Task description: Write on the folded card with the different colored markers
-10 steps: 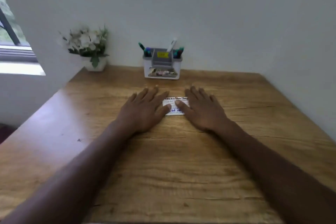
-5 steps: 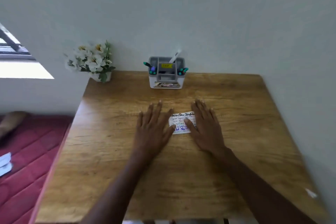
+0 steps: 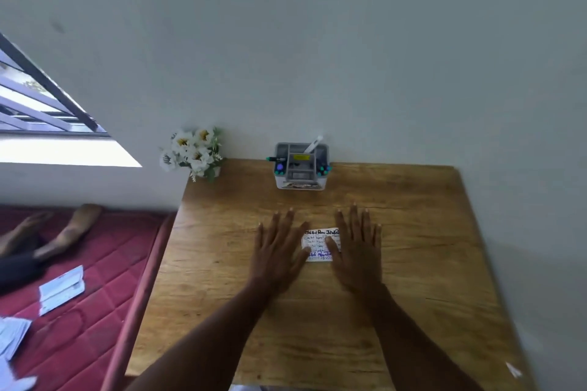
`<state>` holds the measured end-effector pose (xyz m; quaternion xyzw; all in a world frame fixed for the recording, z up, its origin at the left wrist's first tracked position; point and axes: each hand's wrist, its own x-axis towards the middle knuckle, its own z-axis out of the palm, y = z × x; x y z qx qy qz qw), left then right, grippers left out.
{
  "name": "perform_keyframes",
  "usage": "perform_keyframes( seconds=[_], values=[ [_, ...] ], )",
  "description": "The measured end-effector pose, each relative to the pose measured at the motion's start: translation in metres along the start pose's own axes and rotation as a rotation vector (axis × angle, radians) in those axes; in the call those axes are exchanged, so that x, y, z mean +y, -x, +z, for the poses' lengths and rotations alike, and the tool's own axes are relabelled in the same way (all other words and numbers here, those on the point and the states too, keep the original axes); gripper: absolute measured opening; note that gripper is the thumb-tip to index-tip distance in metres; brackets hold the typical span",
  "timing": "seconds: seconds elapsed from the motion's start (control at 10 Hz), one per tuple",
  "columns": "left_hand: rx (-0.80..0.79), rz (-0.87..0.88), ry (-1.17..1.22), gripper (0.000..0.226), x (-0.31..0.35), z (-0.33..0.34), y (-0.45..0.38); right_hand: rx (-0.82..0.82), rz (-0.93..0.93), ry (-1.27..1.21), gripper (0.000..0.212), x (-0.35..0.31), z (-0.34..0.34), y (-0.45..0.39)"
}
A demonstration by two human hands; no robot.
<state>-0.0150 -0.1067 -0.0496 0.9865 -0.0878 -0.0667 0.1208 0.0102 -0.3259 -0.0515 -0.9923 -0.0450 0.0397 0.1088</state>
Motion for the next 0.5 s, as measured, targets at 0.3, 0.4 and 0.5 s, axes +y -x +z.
perform_keyframes(
  seconds=[0.3,0.4,0.5],
  values=[
    [-0.031,0.004,-0.026,0.067,-0.002,-0.002,-0.007,-0.008,0.046,-0.065,0.084,-0.002,-0.005,-0.007],
    [-0.022,0.017,0.021,0.066,-0.002,-0.003,-0.004,0.014,0.078,-0.07,0.086,-0.004,-0.007,-0.006],
    [0.021,-0.047,0.043,0.07,-0.02,-0.015,-0.007,0.036,0.123,-0.117,0.086,-0.007,-0.013,-0.011]
  ],
)
